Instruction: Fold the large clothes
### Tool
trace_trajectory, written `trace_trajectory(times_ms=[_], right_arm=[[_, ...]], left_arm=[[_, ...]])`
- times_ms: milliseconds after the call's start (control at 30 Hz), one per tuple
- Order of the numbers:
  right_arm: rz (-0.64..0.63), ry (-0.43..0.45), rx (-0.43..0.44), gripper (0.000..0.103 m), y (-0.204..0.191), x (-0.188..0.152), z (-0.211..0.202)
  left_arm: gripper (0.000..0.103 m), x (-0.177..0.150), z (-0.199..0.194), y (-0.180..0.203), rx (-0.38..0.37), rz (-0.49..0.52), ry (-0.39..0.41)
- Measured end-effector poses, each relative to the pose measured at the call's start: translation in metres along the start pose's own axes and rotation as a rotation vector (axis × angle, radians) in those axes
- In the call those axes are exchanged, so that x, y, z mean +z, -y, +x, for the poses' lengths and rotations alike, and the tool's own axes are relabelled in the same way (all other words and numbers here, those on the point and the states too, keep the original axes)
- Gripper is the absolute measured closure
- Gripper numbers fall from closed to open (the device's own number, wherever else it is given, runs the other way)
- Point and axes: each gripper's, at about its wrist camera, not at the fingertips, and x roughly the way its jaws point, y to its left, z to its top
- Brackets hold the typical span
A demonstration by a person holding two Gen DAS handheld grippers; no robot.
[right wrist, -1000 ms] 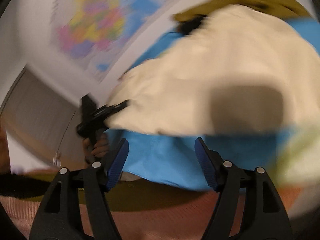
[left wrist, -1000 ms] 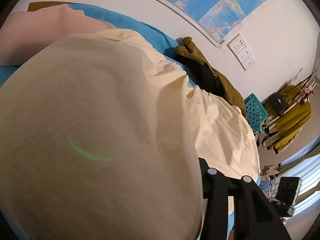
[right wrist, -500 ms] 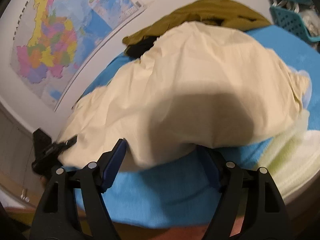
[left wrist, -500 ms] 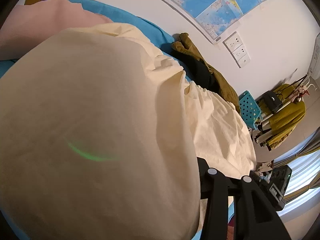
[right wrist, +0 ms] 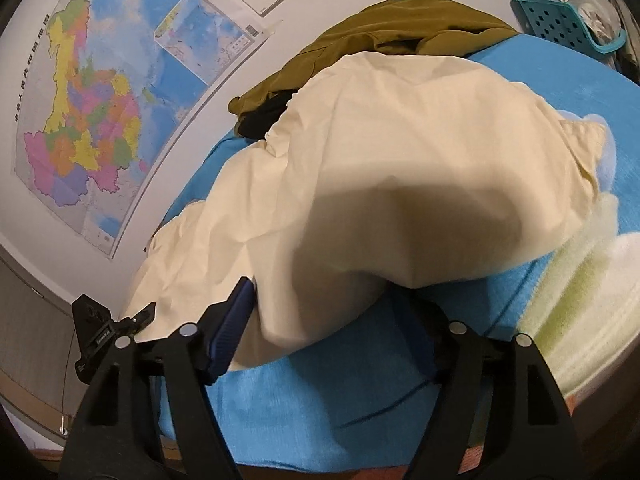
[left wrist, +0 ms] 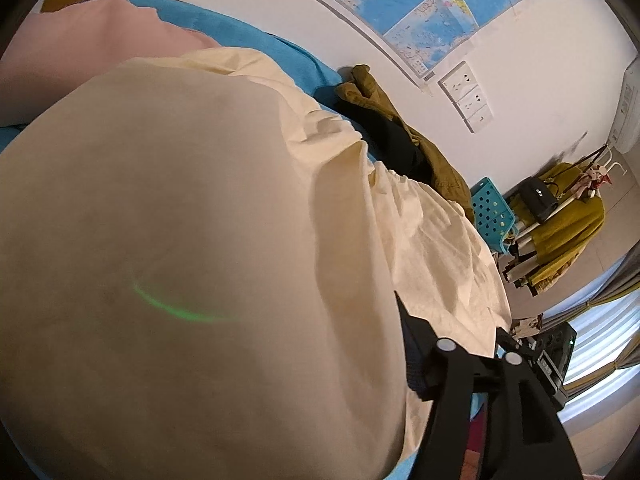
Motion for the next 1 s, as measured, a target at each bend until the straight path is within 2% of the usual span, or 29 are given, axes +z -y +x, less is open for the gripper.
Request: trace_trajectory(times_ms=[167, 233, 333, 400, 533, 567, 600, 633, 667, 700, 733, 800, 867, 900, 933, 1000], right_arm=[[0.033, 0.061, 0.019, 0.023, 0.000, 0.019, 0.021], [0.036, 0.082, 0.056, 0.024, -0.004, 0.024, 0.024], [0.008, 0.134, 0.084, 0.032, -0.006, 0.025, 0.024], [0.029, 0.052, 0.067, 0.033, 0.000, 0.028, 0.040], [0.008, 0.031, 0.070, 0.032, -0.003, 0.035, 0.048], [0.003, 0.034, 0.074, 0.034, -0.003, 0.035, 0.050], [-0.001, 0.035, 0.071, 0.042, -0.002, 0.035, 0.053], [-0.005, 0.030, 0.079, 0.053, -0.003, 0.035, 0.055], [-0.016, 0.026, 0.091, 0.061, -0.003, 0.035, 0.055], [-0.042, 0.036, 0.101, 0.074, -0.006, 0.036, 0.051], [-0.056, 0.045, 0.117, 0.079, -0.007, 0.037, 0.047], [-0.083, 0.043, 0.146, 0.079, -0.011, 0.039, 0.041], [-0.100, 0.009, 0.122, 0.075, -0.013, 0.042, 0.045], [-0.104, -0.006, 0.110, 0.072, -0.012, 0.043, 0.049], [-0.098, -0.029, 0.105, 0.064, -0.011, 0.044, 0.054], [-0.069, -0.047, 0.101, 0.057, -0.008, 0.044, 0.062]], left_arm=[[0.029, 0.002, 0.005, 0.011, 0.028, 0.059, -0.014], [0.029, 0.004, 0.006, 0.016, 0.082, 0.080, -0.013], [0.029, 0.005, -0.001, 0.016, 0.193, 0.078, 0.058], [0.025, 0.007, 0.001, 0.012, 0.214, 0.069, 0.059], [0.021, 0.011, 0.006, 0.013, 0.225, 0.075, 0.043], [0.021, 0.012, 0.006, 0.013, 0.229, 0.072, 0.042], [0.024, 0.013, 0.007, 0.014, 0.242, 0.072, 0.040], [0.033, 0.014, 0.007, 0.015, 0.259, 0.075, 0.039], [0.039, 0.014, 0.007, 0.016, 0.256, 0.074, 0.034], [0.049, 0.013, 0.007, 0.017, 0.246, 0.073, 0.027], [0.058, 0.011, 0.006, 0.019, 0.249, 0.081, 0.023], [0.063, 0.009, 0.003, 0.025, 0.263, 0.114, 0.027], [0.062, 0.009, 0.004, 0.028, 0.278, 0.136, 0.025], [0.059, 0.010, 0.005, 0.027, 0.275, 0.127, 0.022], [0.052, 0.011, 0.007, 0.024, 0.274, 0.114, 0.012], [0.041, 0.014, 0.012, 0.020, 0.284, 0.101, 0.009]])
